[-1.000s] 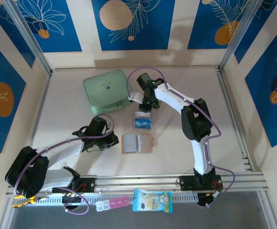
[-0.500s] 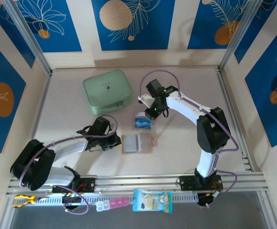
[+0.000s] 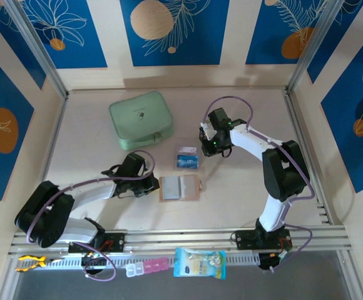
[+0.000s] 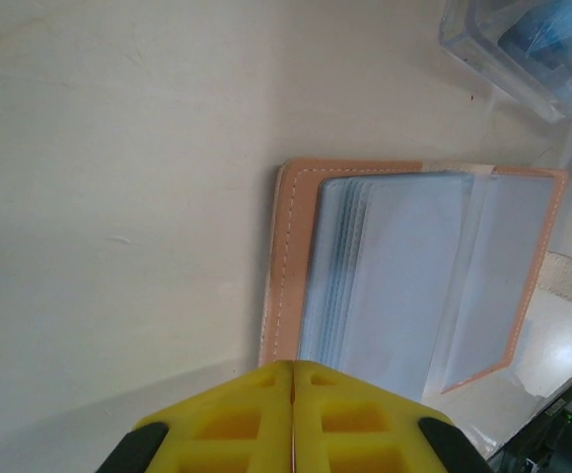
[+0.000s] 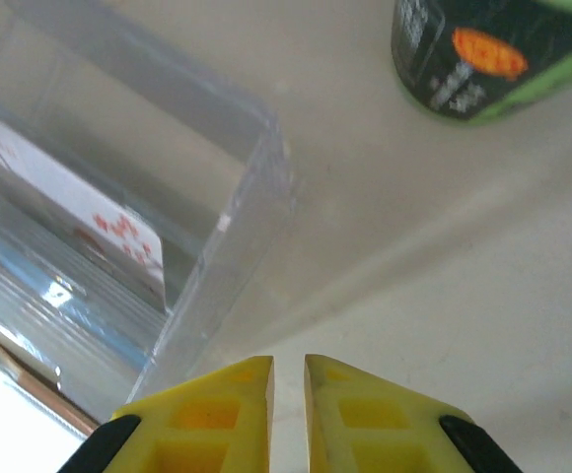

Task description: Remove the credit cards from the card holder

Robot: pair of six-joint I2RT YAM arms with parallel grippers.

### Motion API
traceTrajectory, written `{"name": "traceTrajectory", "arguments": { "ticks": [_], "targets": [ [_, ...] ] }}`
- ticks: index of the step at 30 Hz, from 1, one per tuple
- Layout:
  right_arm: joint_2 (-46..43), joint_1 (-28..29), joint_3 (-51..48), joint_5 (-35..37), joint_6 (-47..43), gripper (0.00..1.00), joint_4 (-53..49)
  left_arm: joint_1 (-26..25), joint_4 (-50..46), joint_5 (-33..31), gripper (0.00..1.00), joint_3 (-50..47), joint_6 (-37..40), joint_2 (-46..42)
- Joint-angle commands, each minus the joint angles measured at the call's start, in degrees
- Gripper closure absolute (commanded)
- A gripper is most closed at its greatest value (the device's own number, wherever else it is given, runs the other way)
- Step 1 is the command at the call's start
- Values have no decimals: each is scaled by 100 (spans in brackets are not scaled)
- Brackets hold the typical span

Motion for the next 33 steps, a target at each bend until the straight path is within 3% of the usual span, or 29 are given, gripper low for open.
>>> {"name": "traceTrajectory", "arguments": {
  "ticks": [1,14,25,33],
  "targets": [
    [210,-33,68,-374,269,84,398,-41,-13,-7,93,-8,-53,-140],
    [519,-21,370,-889,428,84,789,-50,-40,-13,92,8,-45,-160],
    [-55,131,226,-610,498,84,516,-171,99,47,92,34,-71,-7],
    [-581,397,-94,-982,1689,83,316,-273,206,47,93,71,-102,182]
  ]
}}
